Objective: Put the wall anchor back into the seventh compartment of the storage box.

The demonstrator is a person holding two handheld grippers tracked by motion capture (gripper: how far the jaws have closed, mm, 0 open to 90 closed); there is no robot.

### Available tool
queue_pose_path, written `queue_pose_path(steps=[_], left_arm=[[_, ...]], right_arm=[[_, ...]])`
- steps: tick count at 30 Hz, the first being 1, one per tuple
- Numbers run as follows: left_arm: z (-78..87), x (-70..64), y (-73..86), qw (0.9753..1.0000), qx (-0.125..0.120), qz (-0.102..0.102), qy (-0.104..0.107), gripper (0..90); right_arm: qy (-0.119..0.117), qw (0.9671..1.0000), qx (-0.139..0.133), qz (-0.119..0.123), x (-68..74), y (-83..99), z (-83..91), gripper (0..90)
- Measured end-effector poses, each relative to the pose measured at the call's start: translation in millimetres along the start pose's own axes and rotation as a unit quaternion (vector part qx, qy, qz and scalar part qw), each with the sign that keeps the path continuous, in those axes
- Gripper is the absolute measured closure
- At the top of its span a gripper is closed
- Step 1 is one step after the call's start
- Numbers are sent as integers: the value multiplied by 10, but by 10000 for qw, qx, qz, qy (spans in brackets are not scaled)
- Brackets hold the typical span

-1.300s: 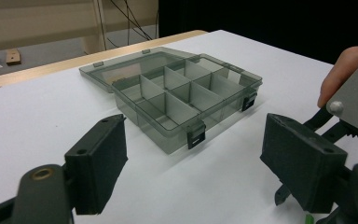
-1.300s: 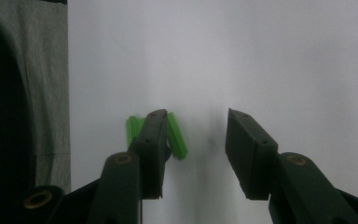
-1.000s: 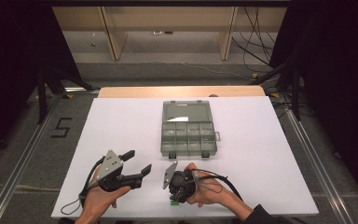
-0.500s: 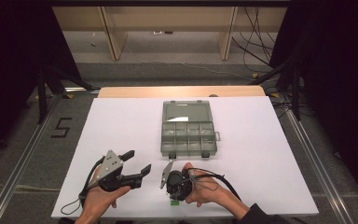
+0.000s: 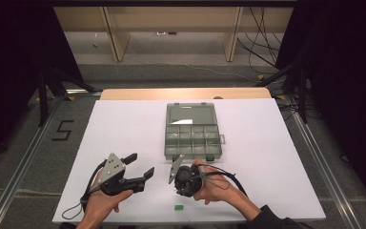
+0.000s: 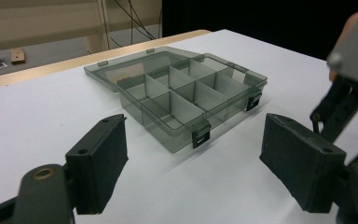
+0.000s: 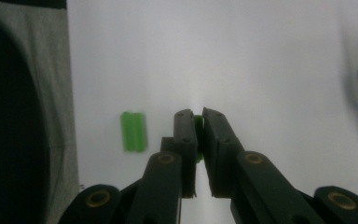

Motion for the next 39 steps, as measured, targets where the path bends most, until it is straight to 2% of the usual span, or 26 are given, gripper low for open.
queue_pose_path(steps=[4, 6, 13, 15, 17, 18, 19, 20, 27, 29, 31, 35, 37, 39], left_arm=[[3, -16, 2, 10000, 28, -19, -3, 220], [1, -15, -3, 10000, 21, -53, 14, 220], [0, -19, -1, 10000, 21, -38, 0, 220], [-2, -27, -1, 10000, 9, 41, -11, 220], [-2, -22, -3, 10000, 14, -43, 3, 220], [-4, -31, -1, 10000, 5, 13, 0, 220], [-3, -32, -7, 10000, -9, -43, 19, 220], [-7, -36, -13, 10000, -42, -63, 56, 220], [-3, -42, -14, 10000, -36, -22, 23, 220], [-7, -43, -9, 10000, -24, -76, 47, 220], [-11, -49, -10, 10000, -49, -38, 54, 220], [-9, -51, -2, 10000, -1, -66, 33, 220], [-12, -60, -7, 10000, -38, 30, 28, 220], [-11, -52, -8, 10000, -26, -46, 36, 220]], right_arm=[[187, 9996, -212, -84, -139, 16, 146, 845], [302, 9991, -237, -163, -215, 38, 218, 845], [488, 9972, -360, -434, -423, 104, 372, 845], [534, 9966, -388, -489, -468, 114, 389, 845], [568, 9962, -394, -535, -513, 121, 402, 845], [580, 9960, -384, -565, -538, 125, 412, 845], [585, 9958, -389, -589, -562, 126, 421, 845], [687, 9947, -439, -619, -596, 122, 430, 845], [973, 9908, -518, -783, -828, 142, 484, 845], [996, 9898, -537, -867, -881, 152, 496, 845], [1052, 9885, -547, -939, -932, 159, 499, 845], [1150, 9872, -537, -967, -1034, 171, 490, 845], [1216, 9856, -550, -1035, -1089, 177, 484, 845], [1243, 9849, -558, -1067, -1139, 185, 477, 845]])
Point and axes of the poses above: each handheld gripper's, and its own axes: z roughly backward along the jaws, y roughly out of its underside, x roughly to its left, the point moved 7 cm from there along -z, roughly forward along the jaws, and after that the axes turned 1 degree about -x, right-handed, at the moved point
